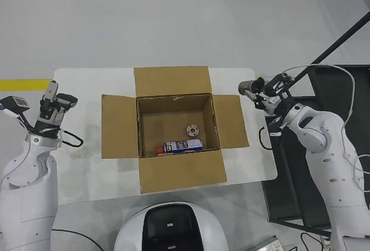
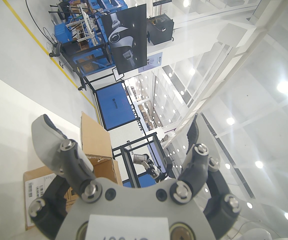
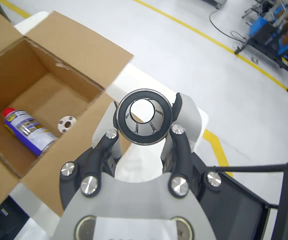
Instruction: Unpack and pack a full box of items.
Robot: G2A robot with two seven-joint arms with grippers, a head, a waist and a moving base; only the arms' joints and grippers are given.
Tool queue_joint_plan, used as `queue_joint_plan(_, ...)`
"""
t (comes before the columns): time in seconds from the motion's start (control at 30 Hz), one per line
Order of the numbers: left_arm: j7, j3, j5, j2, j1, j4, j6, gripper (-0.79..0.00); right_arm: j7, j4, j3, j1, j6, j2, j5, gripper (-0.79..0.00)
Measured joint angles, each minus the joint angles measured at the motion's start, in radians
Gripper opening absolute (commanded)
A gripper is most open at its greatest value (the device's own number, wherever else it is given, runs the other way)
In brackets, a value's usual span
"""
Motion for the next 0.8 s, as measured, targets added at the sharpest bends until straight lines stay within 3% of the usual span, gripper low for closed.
queue_joint_plan(0.17, 0.000, 0.000, 0.000, 0.000, 0.000, 0.000, 0.000, 0.000, 0.064, -0.120, -0.114, 0.006, -0.036, -0.008, -0.011, -0.785)
queue_joint_plan(0.4, 0.000, 0.000, 0.000, 0.000, 0.000, 0.000, 0.000, 0.000, 0.090, -0.093, -0.292, 0.065, -0.030, -0.029, -0.023, -0.785)
queue_joint_plan(0.8, 0.000, 0.000, 0.000, 0.000, 0.000, 0.000, 0.000, 0.000, 0.083, -0.069, -0.307, 0.078, -0.023, -0.033, -0.014, -0.785)
